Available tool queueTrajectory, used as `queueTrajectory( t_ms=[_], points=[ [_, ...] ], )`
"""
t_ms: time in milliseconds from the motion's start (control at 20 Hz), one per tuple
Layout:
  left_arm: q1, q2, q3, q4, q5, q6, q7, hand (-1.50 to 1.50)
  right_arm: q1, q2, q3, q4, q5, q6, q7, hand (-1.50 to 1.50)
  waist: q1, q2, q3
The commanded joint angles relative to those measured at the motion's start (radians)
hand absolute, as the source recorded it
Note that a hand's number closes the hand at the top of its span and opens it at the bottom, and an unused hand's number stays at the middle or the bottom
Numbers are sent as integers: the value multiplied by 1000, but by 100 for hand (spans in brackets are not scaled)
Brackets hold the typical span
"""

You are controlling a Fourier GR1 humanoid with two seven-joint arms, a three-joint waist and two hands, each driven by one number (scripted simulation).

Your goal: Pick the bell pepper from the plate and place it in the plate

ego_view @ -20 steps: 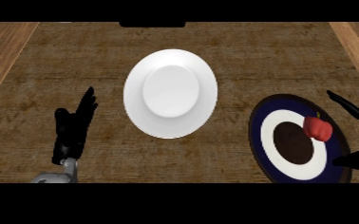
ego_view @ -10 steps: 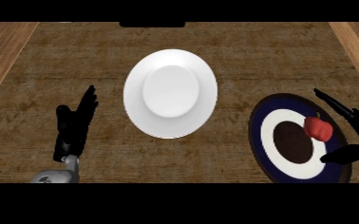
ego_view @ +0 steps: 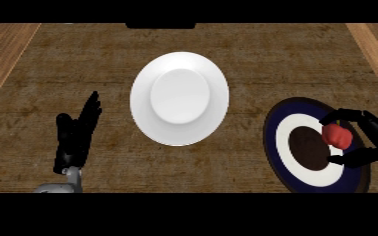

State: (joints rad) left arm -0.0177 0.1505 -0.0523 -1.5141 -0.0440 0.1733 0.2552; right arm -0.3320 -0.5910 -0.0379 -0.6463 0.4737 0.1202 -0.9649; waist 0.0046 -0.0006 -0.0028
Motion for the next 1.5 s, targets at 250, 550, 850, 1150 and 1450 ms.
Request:
queueTrajectory(
  t_ms=[250, 550, 850, 1150, 1450],
  points=[
    [-4, -58, -21, 48, -40, 22, -39, 0, -43, 42, -78, 95, 10, -153, -64, 150, -1, 2, 3],
    [-21, -18, 3, 47, -24, -7, -25, 0, -122, 293, 18, -30, 104, -361, 314, 150, 19, -14, -9],
    [-44, -24, -27, 49, -24, -35, -16, 0, -234, 391, 102, -60, 240, -383, 555, 150, 93, -18, -17],
    [-53, -27, -30, 63, -23, -39, -7, 0, -382, 583, 132, -127, 333, -578, 887, 150, 86, -31, -11],
    [-63, -34, -41, 77, -29, -42, -5, 0, -518, 589, 231, -133, 444, -726, 1289, 150, 93, -25, -8]
  ],
)
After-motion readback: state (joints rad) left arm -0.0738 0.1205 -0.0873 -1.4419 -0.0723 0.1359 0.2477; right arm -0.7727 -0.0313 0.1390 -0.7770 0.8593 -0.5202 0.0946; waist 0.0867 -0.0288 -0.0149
